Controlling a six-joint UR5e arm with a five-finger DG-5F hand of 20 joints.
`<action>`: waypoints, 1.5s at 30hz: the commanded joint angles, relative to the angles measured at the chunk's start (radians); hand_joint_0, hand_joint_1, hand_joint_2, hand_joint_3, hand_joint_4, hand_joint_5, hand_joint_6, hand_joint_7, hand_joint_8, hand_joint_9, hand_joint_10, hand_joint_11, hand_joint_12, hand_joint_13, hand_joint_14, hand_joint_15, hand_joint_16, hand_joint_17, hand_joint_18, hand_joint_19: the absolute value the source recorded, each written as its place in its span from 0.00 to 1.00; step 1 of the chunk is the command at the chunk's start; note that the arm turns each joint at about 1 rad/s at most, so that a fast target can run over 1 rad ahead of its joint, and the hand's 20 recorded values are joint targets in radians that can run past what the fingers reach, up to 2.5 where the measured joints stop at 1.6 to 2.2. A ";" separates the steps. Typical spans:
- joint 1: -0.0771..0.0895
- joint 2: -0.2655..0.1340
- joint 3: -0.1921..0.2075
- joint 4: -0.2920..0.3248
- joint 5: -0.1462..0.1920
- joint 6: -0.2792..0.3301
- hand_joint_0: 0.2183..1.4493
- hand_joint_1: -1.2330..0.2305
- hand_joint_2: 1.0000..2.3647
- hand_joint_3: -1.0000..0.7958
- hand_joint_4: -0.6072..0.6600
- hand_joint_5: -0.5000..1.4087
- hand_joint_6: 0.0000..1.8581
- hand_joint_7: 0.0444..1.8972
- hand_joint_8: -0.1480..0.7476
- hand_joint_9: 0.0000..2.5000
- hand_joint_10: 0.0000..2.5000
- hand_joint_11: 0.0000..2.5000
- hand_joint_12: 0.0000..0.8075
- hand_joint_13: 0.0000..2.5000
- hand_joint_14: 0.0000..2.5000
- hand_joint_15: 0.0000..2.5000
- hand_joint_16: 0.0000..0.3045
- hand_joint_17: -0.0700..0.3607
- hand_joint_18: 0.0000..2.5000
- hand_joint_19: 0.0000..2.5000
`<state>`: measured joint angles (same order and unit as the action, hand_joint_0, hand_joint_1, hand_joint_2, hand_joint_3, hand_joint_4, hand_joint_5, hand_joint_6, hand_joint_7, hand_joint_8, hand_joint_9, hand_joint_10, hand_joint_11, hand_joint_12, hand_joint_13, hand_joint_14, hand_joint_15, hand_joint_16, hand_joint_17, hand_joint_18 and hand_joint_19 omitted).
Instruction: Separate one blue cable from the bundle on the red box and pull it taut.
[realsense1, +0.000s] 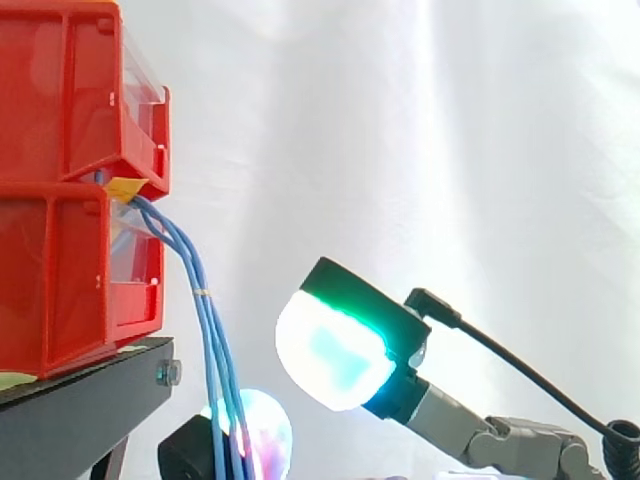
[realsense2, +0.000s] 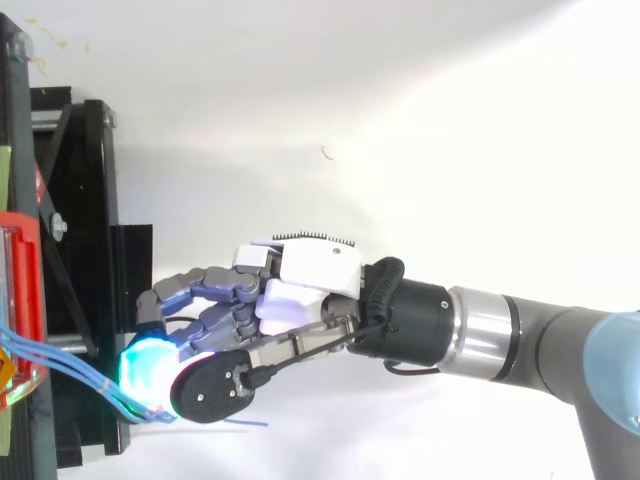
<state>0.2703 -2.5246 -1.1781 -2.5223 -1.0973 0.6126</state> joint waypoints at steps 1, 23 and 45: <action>0.003 0.000 0.000 0.002 -0.001 0.002 0.26 0.33 0.00 0.28 0.64 0.18 0.38 0.61 0.53 0.29 0.00 0.16 0.47 0.20 0.00 0.09 0.17 0.43 0.25 0.19; -0.006 0.001 0.031 -0.070 0.093 -0.065 0.22 0.41 0.00 0.28 0.68 0.19 0.27 0.62 0.55 0.29 0.00 0.15 0.49 0.20 0.00 0.09 0.18 0.45 0.25 0.18; 0.007 0.001 0.086 -0.087 0.091 -0.105 0.24 0.41 0.00 0.28 0.67 0.20 0.27 0.64 0.54 0.29 0.00 0.15 0.48 0.20 0.00 0.09 0.17 0.44 0.24 0.19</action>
<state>0.2771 -2.5234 -1.0925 -2.6075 -1.0039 0.5097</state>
